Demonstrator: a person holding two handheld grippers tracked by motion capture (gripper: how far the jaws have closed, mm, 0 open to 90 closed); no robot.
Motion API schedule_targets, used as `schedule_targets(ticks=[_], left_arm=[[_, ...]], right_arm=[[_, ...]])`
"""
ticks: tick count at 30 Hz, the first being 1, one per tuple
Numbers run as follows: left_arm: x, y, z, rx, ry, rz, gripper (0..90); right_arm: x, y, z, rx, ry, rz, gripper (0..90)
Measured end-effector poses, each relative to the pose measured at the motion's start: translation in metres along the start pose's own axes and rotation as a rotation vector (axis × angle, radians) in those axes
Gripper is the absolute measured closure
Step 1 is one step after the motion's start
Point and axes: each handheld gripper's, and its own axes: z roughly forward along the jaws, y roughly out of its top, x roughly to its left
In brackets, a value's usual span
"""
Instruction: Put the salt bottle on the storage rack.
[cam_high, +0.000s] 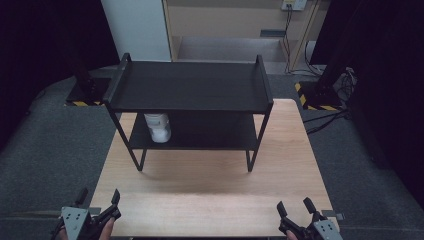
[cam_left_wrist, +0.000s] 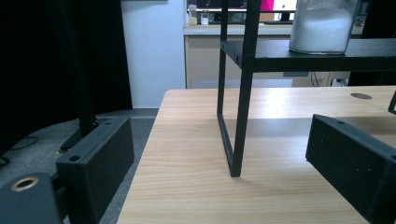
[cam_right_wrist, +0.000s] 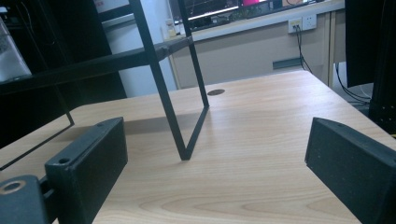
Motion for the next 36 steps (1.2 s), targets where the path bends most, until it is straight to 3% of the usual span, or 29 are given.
schedule_targets(ticks=[14, 36], left_arm=[[-0.008, 0.001, -0.001, -0.005, 0.026, -0.012, 6.6], [-0.006, -0.002, 0.003, -0.019, 0.067, -0.014, 6.6]], right_arm=[[-0.007, -0.002, 0.006, -0.012, 0.011, 0.016, 5.5], [-0.004, -0.011, 0.014, -0.002, 0.003, 0.026, 5.5]])
